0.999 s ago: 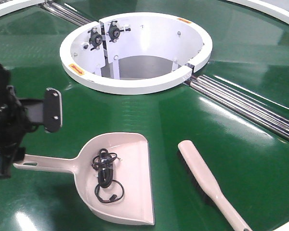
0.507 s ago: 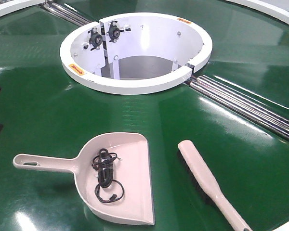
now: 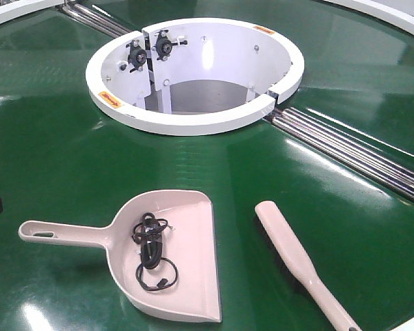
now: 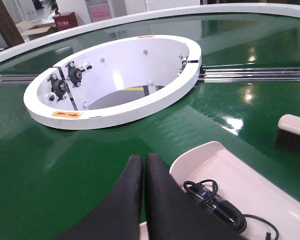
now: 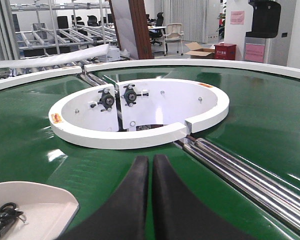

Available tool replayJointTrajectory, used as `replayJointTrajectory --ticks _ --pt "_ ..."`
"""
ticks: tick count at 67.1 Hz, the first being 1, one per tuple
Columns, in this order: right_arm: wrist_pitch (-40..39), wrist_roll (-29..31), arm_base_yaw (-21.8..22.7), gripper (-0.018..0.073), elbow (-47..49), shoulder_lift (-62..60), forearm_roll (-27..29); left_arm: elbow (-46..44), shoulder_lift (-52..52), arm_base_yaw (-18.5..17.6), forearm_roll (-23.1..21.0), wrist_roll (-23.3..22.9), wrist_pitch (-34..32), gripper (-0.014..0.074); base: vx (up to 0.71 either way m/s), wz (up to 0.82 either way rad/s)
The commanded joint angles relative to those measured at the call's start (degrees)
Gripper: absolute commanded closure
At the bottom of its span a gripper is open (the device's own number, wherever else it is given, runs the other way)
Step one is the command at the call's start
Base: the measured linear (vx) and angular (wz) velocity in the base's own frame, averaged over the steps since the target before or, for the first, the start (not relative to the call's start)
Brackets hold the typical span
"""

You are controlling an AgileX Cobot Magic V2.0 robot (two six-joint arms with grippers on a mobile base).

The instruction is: Clean and inspect green conveyor with broom and dustpan

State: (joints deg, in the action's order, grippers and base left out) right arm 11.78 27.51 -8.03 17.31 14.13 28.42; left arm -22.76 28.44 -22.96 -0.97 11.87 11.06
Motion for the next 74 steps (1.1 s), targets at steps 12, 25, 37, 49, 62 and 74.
replayJointTrajectory --ticks 12,25,37,49,62,74 --pt "-3.56 0.01 0.16 0.0561 1.61 0.45 0.30 -0.95 -0.31 -0.27 -0.62 -0.50 -4.41 0.0620 0.00 0.00" --pt "-3.56 0.01 0.16 0.0561 1.61 0.45 0.30 -0.95 -0.31 -0.27 -0.62 -0.50 -4.41 0.0620 0.00 0.00" --pt "-3.54 0.01 0.16 0.0561 1.61 0.50 0.30 -0.29 -0.38 0.32 -0.62 -0.50 -4.09 0.0619 0.00 0.00" --pt "-3.54 0.01 0.16 0.0561 1.61 0.50 0.30 4.59 -6.47 6.30 -1.01 -0.60 -4.29 0.0619 0.00 0.00" --pt "-3.48 0.01 0.16 0.0561 1.61 0.50 0.30 13.84 -19.04 14.32 -1.09 -1.06 -4.29 0.0619 0.00 0.00" --pt "-3.48 0.01 0.16 0.0561 1.61 0.50 0.30 24.33 -29.88 18.85 -1.04 -8.21 -4.71 0.0619 0.00 0.00"
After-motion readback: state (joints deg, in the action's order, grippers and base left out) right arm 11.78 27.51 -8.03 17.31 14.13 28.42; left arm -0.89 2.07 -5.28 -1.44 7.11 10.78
